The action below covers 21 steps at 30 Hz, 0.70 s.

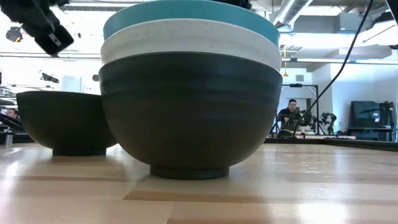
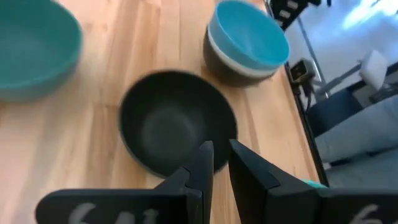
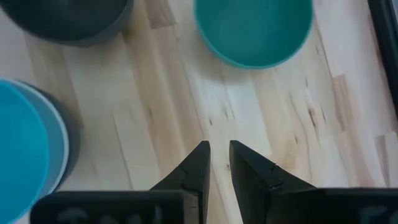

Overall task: Nest bowls inside each other
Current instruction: Stack the black bowl on top of the blue bowl

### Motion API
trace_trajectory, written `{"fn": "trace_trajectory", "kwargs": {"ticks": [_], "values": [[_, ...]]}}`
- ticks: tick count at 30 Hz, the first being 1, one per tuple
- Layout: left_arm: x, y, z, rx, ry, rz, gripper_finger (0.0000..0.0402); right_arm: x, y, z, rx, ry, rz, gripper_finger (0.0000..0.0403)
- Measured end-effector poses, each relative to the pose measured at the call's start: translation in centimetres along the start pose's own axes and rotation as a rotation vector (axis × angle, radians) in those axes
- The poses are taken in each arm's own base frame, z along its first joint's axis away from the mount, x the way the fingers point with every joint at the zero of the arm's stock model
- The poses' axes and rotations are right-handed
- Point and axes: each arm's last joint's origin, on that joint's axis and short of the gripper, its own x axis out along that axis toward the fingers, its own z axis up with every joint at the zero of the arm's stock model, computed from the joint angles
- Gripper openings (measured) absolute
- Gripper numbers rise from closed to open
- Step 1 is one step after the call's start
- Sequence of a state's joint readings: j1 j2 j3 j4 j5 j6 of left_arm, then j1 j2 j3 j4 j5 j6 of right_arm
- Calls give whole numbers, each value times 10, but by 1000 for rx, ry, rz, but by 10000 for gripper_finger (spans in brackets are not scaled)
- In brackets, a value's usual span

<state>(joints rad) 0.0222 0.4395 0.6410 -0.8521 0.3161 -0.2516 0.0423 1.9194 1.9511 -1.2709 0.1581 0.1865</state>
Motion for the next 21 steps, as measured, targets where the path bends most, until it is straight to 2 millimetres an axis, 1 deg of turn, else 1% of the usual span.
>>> {"fn": "trace_trajectory", "kwargs": {"ticks": [3, 6, 9, 17, 21], "values": [[19, 3, -6, 9, -3, -42, 41, -1, 8, -2, -93, -2, 8, 83], [32, 2, -4, 43, -103, -93, 41, -3, 19, -4, -187, -6, 17, 83], [35, -1, -2, 64, -173, -87, 41, -4, 24, -5, -198, -8, 24, 83], [39, -3, -10, 48, -107, -52, 41, -4, 23, -4, -198, -15, 22, 83], [40, -6, -11, 63, -108, -44, 41, -4, 26, -3, -211, -32, 28, 83]]}}
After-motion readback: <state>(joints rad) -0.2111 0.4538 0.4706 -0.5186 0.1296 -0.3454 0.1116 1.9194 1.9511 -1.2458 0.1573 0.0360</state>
